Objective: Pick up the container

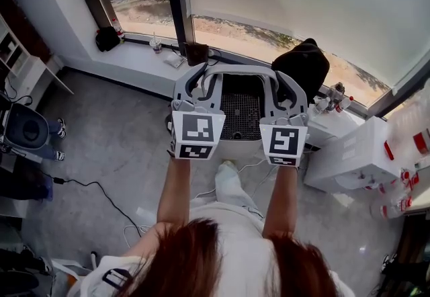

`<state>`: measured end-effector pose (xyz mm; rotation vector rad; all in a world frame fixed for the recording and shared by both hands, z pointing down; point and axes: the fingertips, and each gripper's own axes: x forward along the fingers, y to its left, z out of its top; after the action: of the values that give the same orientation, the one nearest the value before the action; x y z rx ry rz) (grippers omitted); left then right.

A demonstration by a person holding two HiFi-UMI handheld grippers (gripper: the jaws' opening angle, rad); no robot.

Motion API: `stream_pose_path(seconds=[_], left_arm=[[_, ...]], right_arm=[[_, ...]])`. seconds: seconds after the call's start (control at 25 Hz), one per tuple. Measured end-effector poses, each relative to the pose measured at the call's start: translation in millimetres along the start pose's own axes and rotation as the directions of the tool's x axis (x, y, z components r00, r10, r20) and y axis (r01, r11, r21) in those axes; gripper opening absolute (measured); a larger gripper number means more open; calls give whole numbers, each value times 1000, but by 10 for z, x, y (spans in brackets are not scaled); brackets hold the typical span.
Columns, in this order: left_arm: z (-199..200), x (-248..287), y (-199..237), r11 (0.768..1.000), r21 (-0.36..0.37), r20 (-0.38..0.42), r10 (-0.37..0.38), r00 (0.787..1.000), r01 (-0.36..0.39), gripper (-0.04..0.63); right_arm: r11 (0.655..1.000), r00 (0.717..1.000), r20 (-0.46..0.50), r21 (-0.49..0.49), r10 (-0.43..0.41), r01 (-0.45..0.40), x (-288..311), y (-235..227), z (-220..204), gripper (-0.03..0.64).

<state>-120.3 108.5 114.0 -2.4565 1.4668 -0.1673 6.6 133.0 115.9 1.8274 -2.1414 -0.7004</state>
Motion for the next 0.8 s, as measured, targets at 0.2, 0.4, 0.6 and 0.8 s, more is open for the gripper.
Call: stream_pose_path(seconds=[0.2, 0.4, 0.6, 0.8], left_arm=[[77, -109, -44, 1000, 5, 12, 3, 1000, -3, 114], [127, -213, -68, 1000, -5, 23, 11, 1000, -11, 114], [144, -293, -100, 1000, -10, 27, 12, 1000, -12, 112], [165, -358, -125, 1000, -3, 30, 6, 1000, -6, 112]], right_arm=[[1000, 1000, 9, -8, 1, -1, -133, -3, 64, 64], [1000, 1000, 25, -17, -1, 1, -224, -6, 140, 64], [999, 1000, 28, -33, 2, -1, -306, 1, 187, 64], [1000, 999, 32, -29, -5, 6, -373, 7, 215, 64]])
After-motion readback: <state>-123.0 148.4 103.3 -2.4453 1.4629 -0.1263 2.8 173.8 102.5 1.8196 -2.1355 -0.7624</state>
